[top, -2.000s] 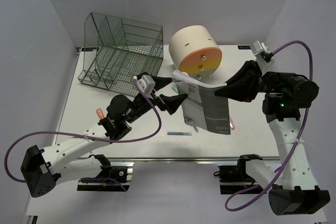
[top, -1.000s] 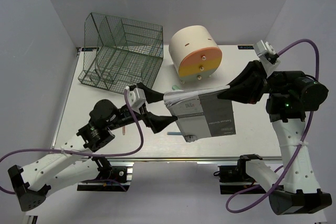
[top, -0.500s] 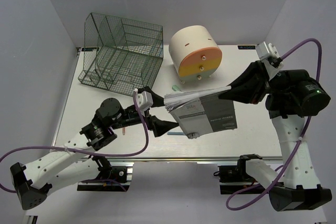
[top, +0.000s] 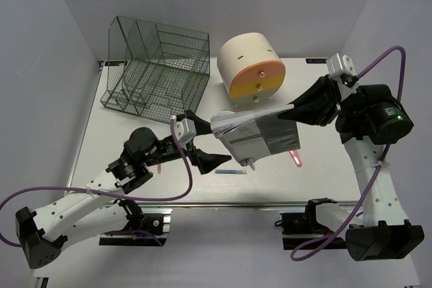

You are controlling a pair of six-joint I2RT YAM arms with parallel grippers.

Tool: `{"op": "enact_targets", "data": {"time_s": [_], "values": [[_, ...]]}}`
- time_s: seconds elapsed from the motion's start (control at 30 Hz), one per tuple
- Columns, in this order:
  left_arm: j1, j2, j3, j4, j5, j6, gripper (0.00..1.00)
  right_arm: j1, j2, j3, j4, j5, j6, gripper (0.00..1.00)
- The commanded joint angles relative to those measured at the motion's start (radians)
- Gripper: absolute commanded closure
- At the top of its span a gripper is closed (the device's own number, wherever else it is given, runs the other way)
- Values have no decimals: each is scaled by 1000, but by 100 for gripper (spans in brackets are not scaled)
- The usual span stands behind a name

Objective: Organize the desk

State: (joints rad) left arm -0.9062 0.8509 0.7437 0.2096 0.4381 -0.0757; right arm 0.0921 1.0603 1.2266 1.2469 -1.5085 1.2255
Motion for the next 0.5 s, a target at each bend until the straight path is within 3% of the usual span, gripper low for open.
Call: {"op": "enact_targets", "data": {"time_s": [0.0,0.2,0.47], "values": [[3,-53,-36,37,24,39,2,8,-11,14,25,-147,-113,100],[3,-110,-84,57,-1,74,2,12,-43,22,-298,-177,-483,100],[3,-144,-82,-50,-116,154,2,14,-19,34,-305,-180,-508,100]]}}
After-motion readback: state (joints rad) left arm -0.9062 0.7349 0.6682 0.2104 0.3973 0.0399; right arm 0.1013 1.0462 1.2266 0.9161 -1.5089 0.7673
